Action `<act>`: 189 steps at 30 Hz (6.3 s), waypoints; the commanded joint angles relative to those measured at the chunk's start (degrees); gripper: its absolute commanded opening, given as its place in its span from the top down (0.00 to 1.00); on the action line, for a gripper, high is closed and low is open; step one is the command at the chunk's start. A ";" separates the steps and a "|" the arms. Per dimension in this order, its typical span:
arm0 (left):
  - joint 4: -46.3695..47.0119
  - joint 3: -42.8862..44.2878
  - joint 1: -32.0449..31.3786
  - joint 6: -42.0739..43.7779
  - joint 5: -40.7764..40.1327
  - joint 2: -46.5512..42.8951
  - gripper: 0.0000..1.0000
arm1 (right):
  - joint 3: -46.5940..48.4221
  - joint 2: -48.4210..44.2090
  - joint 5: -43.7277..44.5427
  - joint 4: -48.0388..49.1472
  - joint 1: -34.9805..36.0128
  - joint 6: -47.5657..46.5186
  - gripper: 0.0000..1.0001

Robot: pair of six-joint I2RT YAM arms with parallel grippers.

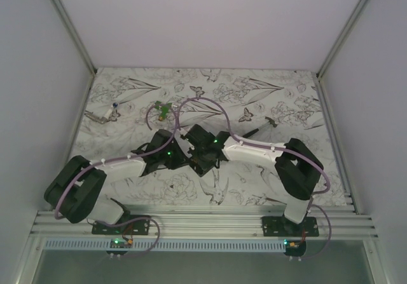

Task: Snap on the fuse box
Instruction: Install the fuse at the fuse box base.

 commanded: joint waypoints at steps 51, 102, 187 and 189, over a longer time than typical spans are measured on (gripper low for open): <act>-7.09 1.12 -1.67 0.63 -0.36 -3.51 0.63 | -4.50 0.42 -3.71 4.17 -0.44 2.10 1.00; -4.41 -3.07 -2.92 -1.83 1.18 -5.76 0.69 | -3.19 -5.39 -0.86 2.28 2.20 2.08 0.86; -3.61 -1.14 -4.99 -2.70 -0.65 -1.02 0.75 | -1.31 -3.26 1.43 6.45 1.41 5.81 0.87; -3.55 -1.14 -5.00 -2.70 -0.56 -0.99 0.75 | -0.78 -2.28 1.30 6.46 1.35 5.72 0.88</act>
